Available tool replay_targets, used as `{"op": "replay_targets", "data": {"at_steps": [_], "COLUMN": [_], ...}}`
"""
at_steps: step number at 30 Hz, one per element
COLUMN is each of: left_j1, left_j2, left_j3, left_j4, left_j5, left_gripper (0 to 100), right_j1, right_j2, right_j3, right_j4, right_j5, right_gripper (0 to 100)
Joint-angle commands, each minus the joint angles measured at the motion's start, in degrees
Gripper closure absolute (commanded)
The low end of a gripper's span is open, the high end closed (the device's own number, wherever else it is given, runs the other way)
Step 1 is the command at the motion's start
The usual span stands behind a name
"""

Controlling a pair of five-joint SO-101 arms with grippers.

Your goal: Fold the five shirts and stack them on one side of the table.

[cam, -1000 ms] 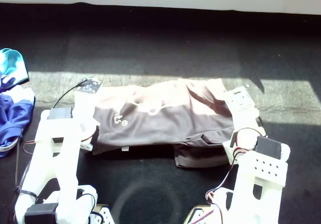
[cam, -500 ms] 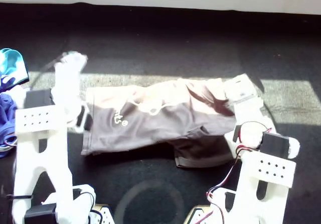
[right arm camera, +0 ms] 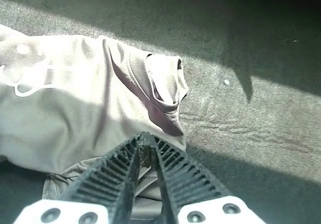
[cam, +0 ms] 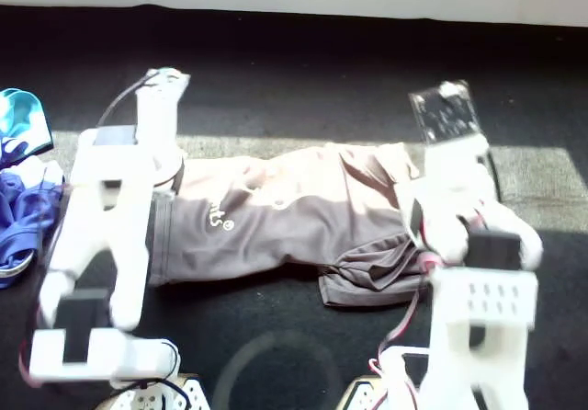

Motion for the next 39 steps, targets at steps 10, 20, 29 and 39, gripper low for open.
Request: {"op": "replay_targets", "data": {"at_steps": [10,20,29,39], "left_j1": [1.1,-4.5,-9.2,-5.3], "left_j2": [22.5,35.9,53.9,65.6], "left_j3": [-23.0,-35.3,-66.5,-102.8], "left_j4": [4.0,7.8,15.2,37.0], "left_j5": [3.5,3.4,3.4,3.4], "left_gripper": [99,99,99,99], "right_j1": [-6.3,2.2,7.7,4.0], "right_j2": [50.7,73.4,82.9,82.9], "right_j3": [-29.7,-45.1,-59.4,-76.8], "right_j4": [-4.8,-7.3,-7.1,12.6], "right_j5": [-10.9,-11.3,-11.3,-11.2], "right_gripper": [99.2,99.2,99.2,99.2]}}
